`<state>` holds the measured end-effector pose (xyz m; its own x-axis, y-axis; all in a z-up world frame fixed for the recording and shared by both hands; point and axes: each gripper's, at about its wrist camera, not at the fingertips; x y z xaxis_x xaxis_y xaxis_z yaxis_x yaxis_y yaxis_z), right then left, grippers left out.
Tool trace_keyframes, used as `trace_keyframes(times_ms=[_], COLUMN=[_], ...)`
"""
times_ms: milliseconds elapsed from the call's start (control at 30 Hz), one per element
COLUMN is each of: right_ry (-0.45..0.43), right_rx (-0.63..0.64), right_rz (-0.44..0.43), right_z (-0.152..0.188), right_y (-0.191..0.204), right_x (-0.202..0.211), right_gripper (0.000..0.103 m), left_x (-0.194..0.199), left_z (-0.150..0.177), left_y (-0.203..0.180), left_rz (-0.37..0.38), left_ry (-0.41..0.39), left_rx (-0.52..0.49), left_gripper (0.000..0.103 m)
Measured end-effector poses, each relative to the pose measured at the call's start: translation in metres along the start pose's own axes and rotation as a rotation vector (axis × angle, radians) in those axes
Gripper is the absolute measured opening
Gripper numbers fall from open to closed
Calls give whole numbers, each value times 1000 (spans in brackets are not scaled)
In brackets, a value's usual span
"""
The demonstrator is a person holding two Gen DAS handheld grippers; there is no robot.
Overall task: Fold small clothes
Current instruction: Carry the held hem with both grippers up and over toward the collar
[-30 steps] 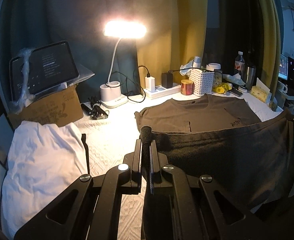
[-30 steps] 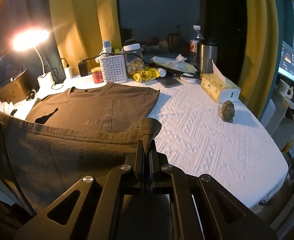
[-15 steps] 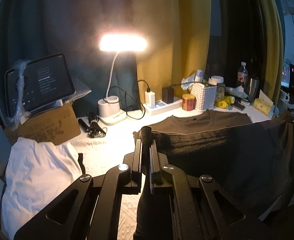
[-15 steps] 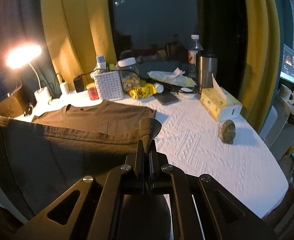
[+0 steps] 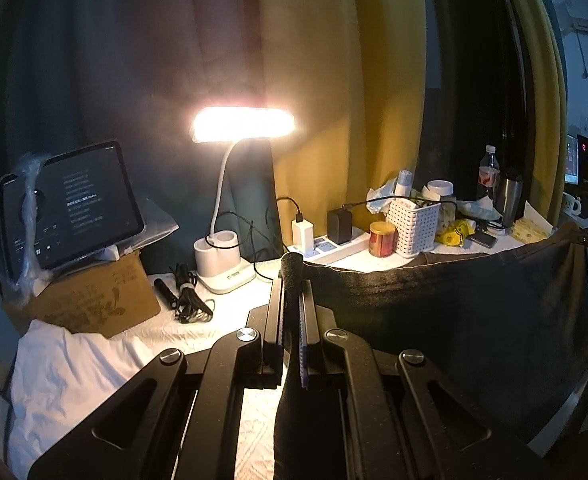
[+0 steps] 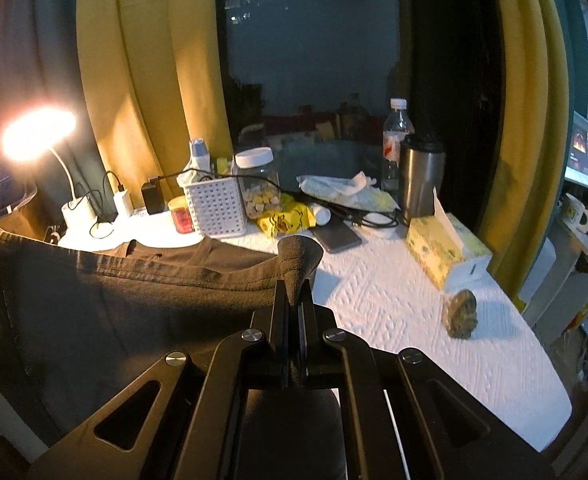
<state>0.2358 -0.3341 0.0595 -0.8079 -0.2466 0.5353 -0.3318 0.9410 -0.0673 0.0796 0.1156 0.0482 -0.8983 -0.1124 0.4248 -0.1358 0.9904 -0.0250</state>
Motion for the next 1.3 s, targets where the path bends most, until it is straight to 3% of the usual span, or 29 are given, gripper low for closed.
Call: trace_keyframes(times_ms=[533, 1300], right_ry=[-52, -23], right_rx=[18, 41], right_rz=[18, 5], right_z=[-38, -69], right_y=[-9, -10], right_x=[-32, -136], right_gripper=[4, 4], left_x=[-34, -120], left_z=[-19, -39], left_y=[5, 15], left_rz=[-19, -64], left_ry=[-8, 33], left_rx=[-7, -27], left_gripper=[4, 4])
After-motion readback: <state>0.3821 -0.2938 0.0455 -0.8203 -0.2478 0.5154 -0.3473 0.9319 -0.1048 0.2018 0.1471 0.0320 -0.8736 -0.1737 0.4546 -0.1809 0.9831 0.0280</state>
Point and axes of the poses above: each gripper's, at about its wrist camera, not at the fingertips, and x roughly against the way its jaws point, y to its left, z to its underside, and after that the axes turned 4 degrees about x, right-handed
